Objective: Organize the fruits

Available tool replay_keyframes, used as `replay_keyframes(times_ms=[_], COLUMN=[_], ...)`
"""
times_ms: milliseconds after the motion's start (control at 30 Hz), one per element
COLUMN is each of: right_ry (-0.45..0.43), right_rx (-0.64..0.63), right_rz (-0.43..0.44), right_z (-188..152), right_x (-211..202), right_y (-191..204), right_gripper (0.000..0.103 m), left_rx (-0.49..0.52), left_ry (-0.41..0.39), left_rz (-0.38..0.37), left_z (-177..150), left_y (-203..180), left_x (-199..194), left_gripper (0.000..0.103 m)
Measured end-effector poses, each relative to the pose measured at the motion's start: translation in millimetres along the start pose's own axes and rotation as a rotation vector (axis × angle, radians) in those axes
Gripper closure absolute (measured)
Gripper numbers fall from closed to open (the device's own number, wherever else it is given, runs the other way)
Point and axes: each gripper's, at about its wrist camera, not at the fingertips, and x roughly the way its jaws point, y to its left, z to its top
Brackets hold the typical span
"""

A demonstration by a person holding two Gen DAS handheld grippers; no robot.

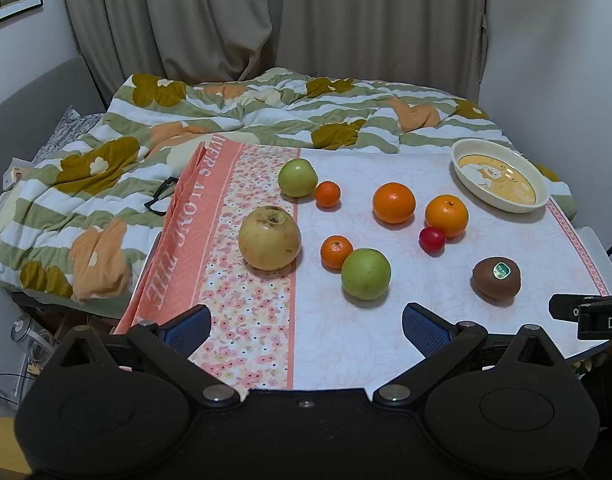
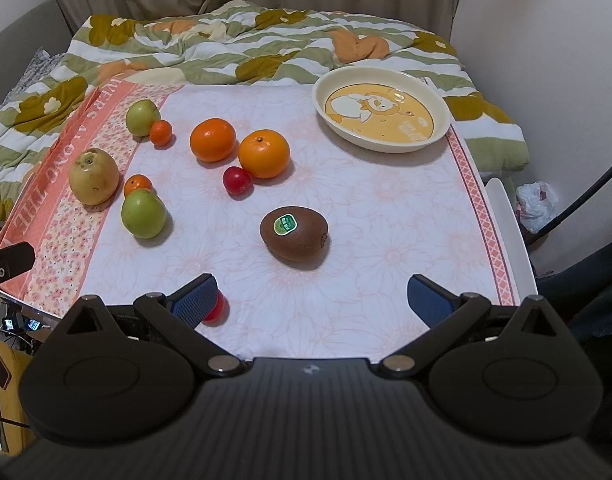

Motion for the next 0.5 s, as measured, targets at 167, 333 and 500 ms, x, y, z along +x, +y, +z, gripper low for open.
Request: replay_keyframes(times_ms=[167, 333, 500], right_ry=[-0.002, -0.001, -0.004], right_rx=[0.000, -0.001, 0.001], right_rz=[0.001, 0.001, 0.001], right_z=[-0.2, 0.0, -0.2], right_x=[-0.1, -0.3, -1.1], right_y=[0.5, 0.7, 0.9], right_gripper=[0.000, 0.000, 0.000], left_rx=[0.001, -0.002, -0.007], left_ry=[0.001, 0.004, 0.008], left_rz=[0.000, -0.002, 0.000], left_z=[1.2, 0.5, -2.8], left_y=[1.5, 4.4, 7.1], left_x=[1.5, 4.0, -0.5], left_gripper=[0.000, 0.000, 0.000])
